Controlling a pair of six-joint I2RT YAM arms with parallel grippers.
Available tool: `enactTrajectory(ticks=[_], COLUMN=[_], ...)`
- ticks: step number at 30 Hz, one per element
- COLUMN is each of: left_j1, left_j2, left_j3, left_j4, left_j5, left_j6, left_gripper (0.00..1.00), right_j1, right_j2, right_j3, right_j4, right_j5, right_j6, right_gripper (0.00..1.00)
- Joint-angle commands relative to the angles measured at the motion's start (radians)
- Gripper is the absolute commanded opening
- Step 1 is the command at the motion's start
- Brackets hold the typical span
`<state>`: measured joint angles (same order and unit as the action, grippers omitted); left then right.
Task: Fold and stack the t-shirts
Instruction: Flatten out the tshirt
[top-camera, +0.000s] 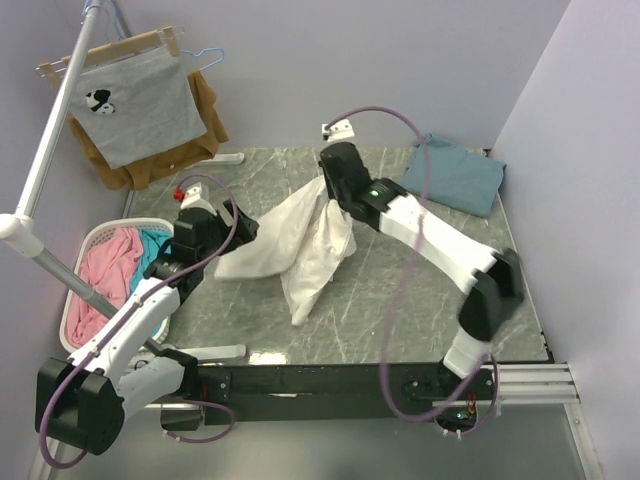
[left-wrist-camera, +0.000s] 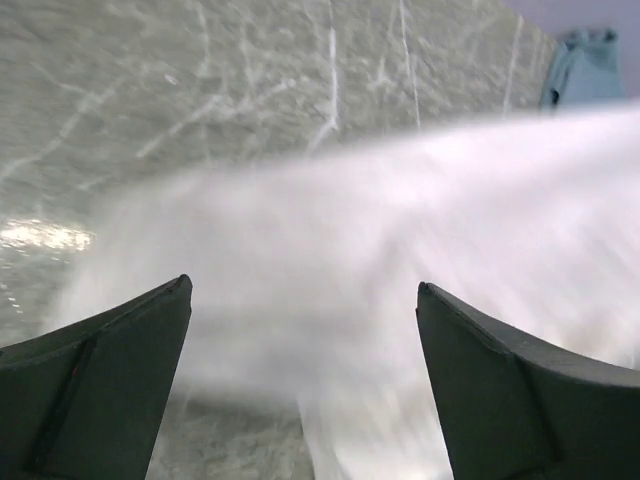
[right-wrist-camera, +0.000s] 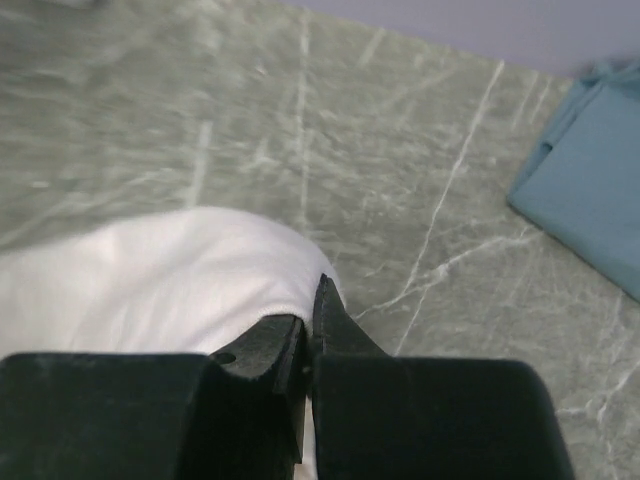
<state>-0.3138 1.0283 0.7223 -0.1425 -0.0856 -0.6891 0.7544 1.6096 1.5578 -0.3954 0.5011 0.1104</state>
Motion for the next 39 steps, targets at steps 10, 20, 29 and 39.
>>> enactTrajectory(ticks=[10, 20, 29, 39], left_j1=[-0.266, -0.263, -0.171, -0.117], left_j2=[0.182, 0.383, 0.644, 0.818], left_j3=[-0.047, 0.003, 0.141, 0.253], left_j4=[0.159, 0.236, 0.293, 0.317], left_j5=[-0.139, -0.396, -0.372, -0.318], left_j6=[0.039, -0.036, -0.133, -0.145], left_gripper=[0.99, 0.99, 0.99, 0.93], right_j1=[-0.179, -0.237, -0.236, -0.237], right_j2=[0.276, 0.214, 0.135, 0.055], right_j3=[0.248, 0.111, 0.003, -0.074], right_j4=[0.081, 0.113, 0.138, 0.150], right_j5=[-0.068, -0.133, -0.177, -0.173], right_j6=[-0.006, 0.008, 0.023, 0.034], right_gripper=[0.00, 0.00, 0.00, 0.00])
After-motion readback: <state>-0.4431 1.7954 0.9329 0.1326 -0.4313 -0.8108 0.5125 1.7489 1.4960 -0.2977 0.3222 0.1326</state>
